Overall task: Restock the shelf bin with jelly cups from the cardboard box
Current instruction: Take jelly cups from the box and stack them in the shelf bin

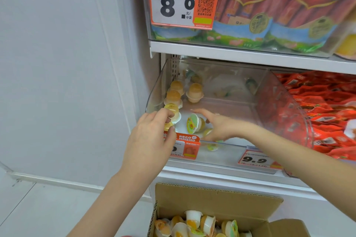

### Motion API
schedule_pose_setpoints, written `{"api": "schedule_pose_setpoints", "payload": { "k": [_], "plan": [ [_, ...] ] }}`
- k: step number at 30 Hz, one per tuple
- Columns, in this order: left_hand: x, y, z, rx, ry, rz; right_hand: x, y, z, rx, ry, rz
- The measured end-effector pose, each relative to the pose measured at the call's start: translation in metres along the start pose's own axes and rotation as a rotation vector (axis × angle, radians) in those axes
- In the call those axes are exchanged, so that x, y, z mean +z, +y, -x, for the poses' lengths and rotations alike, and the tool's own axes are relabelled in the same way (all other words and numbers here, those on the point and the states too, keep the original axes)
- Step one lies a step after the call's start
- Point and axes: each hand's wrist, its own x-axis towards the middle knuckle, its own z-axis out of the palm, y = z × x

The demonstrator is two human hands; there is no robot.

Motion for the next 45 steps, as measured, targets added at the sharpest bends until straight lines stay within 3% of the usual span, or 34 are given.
{"api": "schedule_pose_setpoints", "payload": {
  "k": [5,12,15,18,21,23,25,28,31,33,36,41,45],
  "plan": [
    [-0.002,0.004,0.003,-0.014,0.001,0.000,0.013,-0.004,-0.014,-0.106,0.124,0.077],
    [-0.003,0.004,0.002,0.010,0.019,-0.012,0.004,0.009,-0.006,-0.021,0.369,-0.017],
    [-0.004,0.005,0.002,0.037,0.037,-0.009,-0.003,0.017,0.000,-0.058,0.464,-0.220],
    [-0.002,0.008,0.001,0.082,0.044,0.082,-0.016,0.009,0.027,-0.242,0.582,-0.513],
    [-0.002,0.024,0.002,0.036,-0.002,0.417,-0.022,-0.013,0.081,-0.467,0.488,-0.696],
    [-0.005,0.043,0.006,-0.103,-0.173,0.788,-0.013,-0.027,0.116,-0.559,0.391,-0.752],
    [-0.002,0.056,0.012,-0.184,-0.338,1.000,0.003,-0.034,0.140,-0.584,0.332,-0.780],
    [0.010,0.066,0.021,-0.199,-0.360,1.084,0.020,-0.027,0.158,-0.512,0.268,-0.845],
    [0.015,0.069,0.028,-0.239,-0.229,1.053,0.023,-0.008,0.174,-0.297,0.201,-1.208],
    [0.015,0.071,0.034,-0.249,-0.225,0.995,0.022,0.005,0.183,-0.215,0.258,-1.441],
    [0.020,0.079,0.046,-0.275,-0.362,0.977,0.020,0.015,0.189,-0.255,0.404,-1.604],
    [0.040,0.092,0.058,-0.354,-0.479,1.144,0.032,-0.001,0.184,-0.511,0.553,-1.369],
    [0.039,0.089,0.058,-0.361,-0.546,1.348,0.036,0.002,0.182,-0.576,0.368,-1.034]
  ]
}}
